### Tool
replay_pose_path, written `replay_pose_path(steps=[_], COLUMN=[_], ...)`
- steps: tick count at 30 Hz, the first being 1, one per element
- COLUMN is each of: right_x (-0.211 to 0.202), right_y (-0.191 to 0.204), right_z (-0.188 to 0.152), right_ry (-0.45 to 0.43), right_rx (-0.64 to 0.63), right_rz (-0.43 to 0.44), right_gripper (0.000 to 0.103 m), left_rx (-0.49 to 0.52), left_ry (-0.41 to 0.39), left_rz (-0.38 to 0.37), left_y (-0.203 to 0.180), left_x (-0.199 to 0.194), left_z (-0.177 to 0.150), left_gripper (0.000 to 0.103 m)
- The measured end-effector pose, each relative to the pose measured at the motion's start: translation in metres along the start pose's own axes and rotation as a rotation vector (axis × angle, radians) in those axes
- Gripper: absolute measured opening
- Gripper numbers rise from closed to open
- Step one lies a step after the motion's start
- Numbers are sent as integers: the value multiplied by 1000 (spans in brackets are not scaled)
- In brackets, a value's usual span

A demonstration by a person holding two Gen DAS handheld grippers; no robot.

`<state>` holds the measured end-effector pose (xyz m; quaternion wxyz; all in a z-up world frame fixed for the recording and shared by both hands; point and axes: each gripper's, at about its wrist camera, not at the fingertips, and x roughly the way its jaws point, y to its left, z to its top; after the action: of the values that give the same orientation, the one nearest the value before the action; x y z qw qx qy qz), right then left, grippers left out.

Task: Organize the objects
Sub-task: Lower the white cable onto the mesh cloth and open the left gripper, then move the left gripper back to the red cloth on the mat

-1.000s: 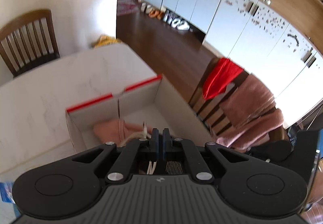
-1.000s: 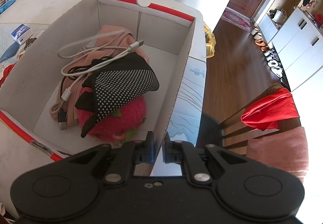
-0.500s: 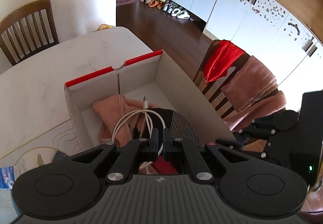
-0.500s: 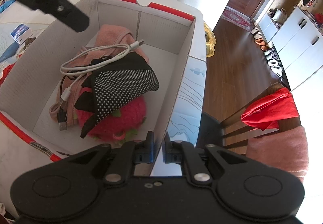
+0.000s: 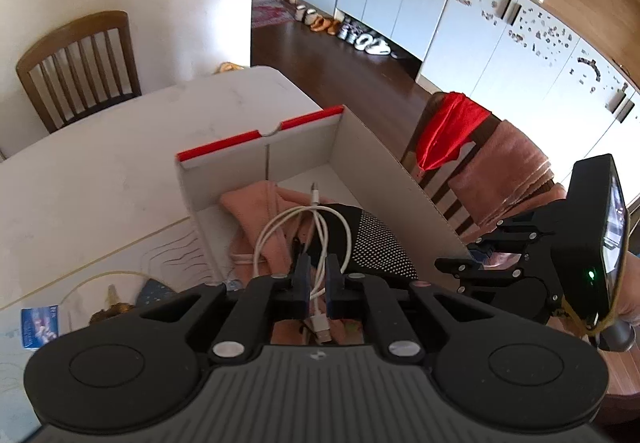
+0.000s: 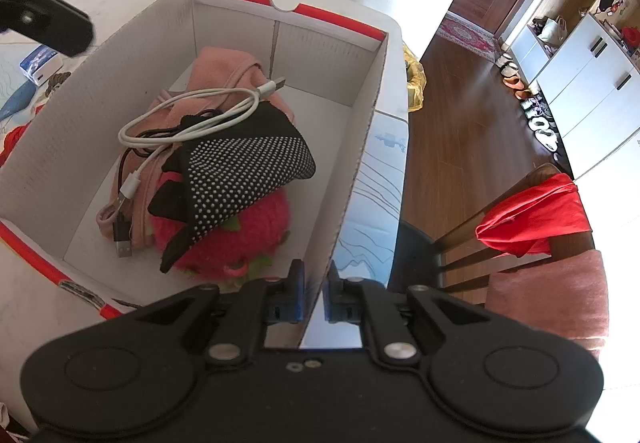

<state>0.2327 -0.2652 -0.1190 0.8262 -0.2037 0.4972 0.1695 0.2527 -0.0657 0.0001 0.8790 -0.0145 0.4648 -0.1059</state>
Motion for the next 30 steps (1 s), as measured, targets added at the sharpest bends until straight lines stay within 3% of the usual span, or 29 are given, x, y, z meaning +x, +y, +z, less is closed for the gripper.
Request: replay_pose_path(steps=[8,14,16,18,26,30], right_x=[0,0,-1,-2,-5,-9], right_y=[-1,-1,-2,-2,-8,-9], right_z=[0,0,1,2,4,5], right_ry=[3,5,7,8,16,14], right_rx=[3,7,8,8,42,57], right_rz=[3,7,8,11,36,45], right_gripper=[9,9,9,9,9,11], left_rx=[-53,-107,-128,-144,-198,-218], left_ry=[-26,-37,-35,-38,-28,-24], left_rz=[37,80,91,104,224,256], left_y=[23,45,53,61,98,113], left_x=[-23,-34,-37,-39,-43,-40], left_z=[-18,-35,-41,-50,-79,-94], left_gripper=[13,34,51,58,67,78])
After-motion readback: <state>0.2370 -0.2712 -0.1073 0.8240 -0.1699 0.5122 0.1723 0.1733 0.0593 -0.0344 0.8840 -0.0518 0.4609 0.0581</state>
